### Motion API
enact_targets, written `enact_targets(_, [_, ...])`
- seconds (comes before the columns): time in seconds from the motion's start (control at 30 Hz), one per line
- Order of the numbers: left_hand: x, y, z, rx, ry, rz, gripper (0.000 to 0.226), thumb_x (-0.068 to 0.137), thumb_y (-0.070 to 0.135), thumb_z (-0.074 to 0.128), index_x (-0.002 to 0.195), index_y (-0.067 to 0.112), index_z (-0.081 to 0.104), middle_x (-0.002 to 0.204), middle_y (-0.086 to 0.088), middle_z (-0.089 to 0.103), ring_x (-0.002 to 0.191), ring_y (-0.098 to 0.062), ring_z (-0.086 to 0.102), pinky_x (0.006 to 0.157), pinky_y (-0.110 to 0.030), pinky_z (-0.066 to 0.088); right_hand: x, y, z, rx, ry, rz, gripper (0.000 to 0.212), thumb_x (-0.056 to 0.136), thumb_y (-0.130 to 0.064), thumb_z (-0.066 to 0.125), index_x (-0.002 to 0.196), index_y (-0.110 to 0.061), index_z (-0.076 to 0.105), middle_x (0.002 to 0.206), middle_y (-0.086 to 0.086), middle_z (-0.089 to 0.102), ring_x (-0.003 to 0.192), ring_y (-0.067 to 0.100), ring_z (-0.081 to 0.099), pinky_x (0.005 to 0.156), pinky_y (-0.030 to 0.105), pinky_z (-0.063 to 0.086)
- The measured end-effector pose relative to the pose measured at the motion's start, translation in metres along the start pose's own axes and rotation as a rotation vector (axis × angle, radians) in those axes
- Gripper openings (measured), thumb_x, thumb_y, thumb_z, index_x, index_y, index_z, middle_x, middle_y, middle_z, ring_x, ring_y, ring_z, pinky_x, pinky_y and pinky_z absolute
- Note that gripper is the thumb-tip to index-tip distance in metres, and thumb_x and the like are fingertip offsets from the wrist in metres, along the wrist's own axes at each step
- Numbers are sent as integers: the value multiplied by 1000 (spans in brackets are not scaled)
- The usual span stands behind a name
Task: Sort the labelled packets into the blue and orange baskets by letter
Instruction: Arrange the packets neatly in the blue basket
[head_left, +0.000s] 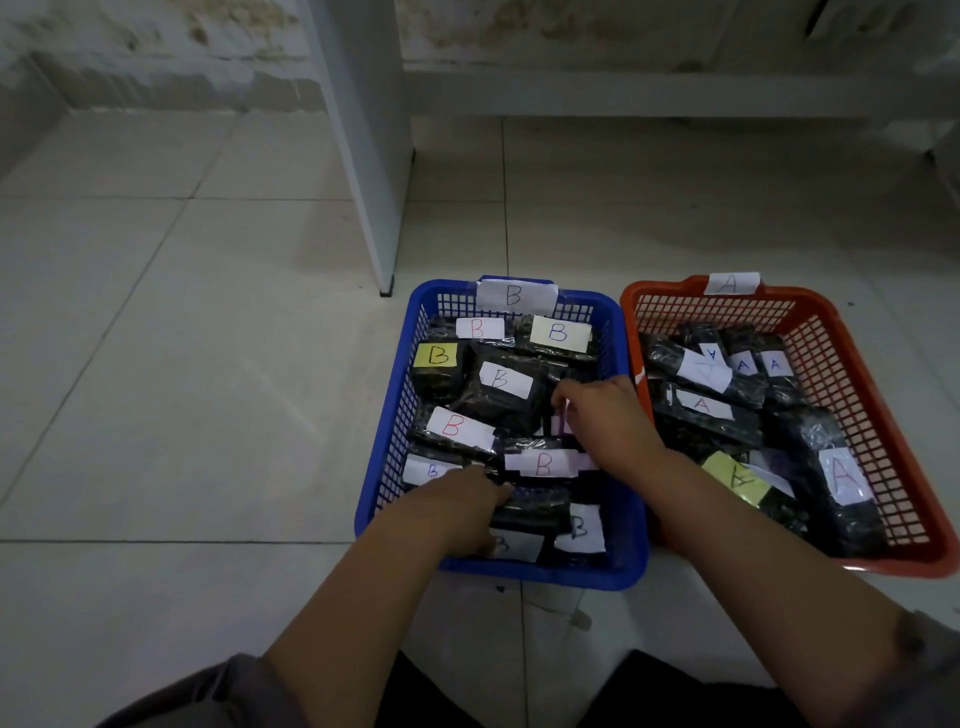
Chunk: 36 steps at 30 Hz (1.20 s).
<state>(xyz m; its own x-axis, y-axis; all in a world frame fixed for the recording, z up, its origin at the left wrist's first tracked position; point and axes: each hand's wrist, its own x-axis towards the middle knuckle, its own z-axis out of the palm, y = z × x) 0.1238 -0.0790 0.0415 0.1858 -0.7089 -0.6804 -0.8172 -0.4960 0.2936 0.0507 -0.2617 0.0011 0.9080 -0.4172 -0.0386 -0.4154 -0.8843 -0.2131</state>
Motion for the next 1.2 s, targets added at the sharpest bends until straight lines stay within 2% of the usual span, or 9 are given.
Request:
enact_targets(0.1, [-2, -6, -4, -64, 12, -20, 53, 89, 17, 61, 138, 15, 42, 136, -9, 46, 121, -23, 46, 96, -30, 39, -3, -5, -2, 60, -85, -80, 24, 89, -22, 58, 113, -24, 59, 104, -3, 64, 99, 17, 57, 93, 31, 28])
enact_targets(0.2, [-4, -11, -6, -86, 43, -23, 45, 87, 10, 62, 129, 16, 48, 132, -8, 49, 118, -20, 47, 87, -24, 37, -13, -4, -5, -7, -192, -196, 43, 82, -44, 66, 120, -29, 53, 115, -7, 53, 112, 14, 47, 94, 32, 26])
enact_targets(0.33, [0, -8, -9, -64, 45, -29, 40, 88, 5, 60, 125, 12, 50, 130, -9, 51, 116, -21, 48, 82, -22, 35, -15, 2, -1, -194, -299, -283, 47, 80, -40, 68, 122, -28, 51, 119, -6, 54, 115, 15, 47, 95, 32, 26])
enact_targets(0.47, [4, -12, -14, -118, 38, -45, 40, 86, 5, 63, 124, 15, 54, 129, -7, 51, 113, -20, 51, 78, -20, 38, -6, 1, -5, -23, -331, -189, 32, 79, -33, 71, 107, -25, 60, 109, -6, 62, 107, 15, 52, 96, 31, 26])
enact_targets(0.53, [6, -15, -16, -150, 31, -55, 42, 86, 5, 64, 125, 17, 55, 130, -6, 51, 114, -21, 51, 78, -21, 39, 2, 4, -10, 67, -284, -129, 25, 79, -30, 72, 100, -25, 61, 102, -7, 60, 103, 15, 52, 93, 32, 26])
enact_targets(0.67, [12, -16, -17, -143, 5, -52, 42, 87, 6, 62, 127, 17, 53, 132, -7, 50, 118, -20, 48, 86, -22, 39, 8, 3, -7, 6, -220, -106, 21, 83, -30, 67, 101, -23, 60, 105, -2, 59, 105, 17, 50, 92, 34, 28])
enact_targets(0.93, [14, -25, -27, -227, 12, -9, 42, 85, 13, 67, 125, 20, 59, 127, 1, 58, 112, -15, 53, 86, -20, 39, -10, 12, 3, -86, -5, -167, 36, 84, -36, 64, 118, -23, 61, 115, -3, 61, 110, 19, 52, 93, 33, 26])
enact_targets(1.07, [10, -38, -37, -392, 98, -6, 31, 87, 13, 64, 117, 22, 62, 118, 2, 61, 103, -13, 55, 86, -25, 43, -25, 16, 6, -120, 166, -138, 30, 73, -24, 75, 101, -18, 66, 100, 1, 64, 98, 26, 58, 89, 38, 23])
enact_targets(1.2, [9, -47, -43, -479, 254, -50, 34, 87, 13, 65, 119, 22, 61, 114, 3, 58, 104, -15, 54, 89, -28, 45, -46, 8, -10, -24, 303, 7, 12, 80, -20, 70, 91, -18, 66, 87, -1, 63, 92, 25, 57, 89, 36, 22])
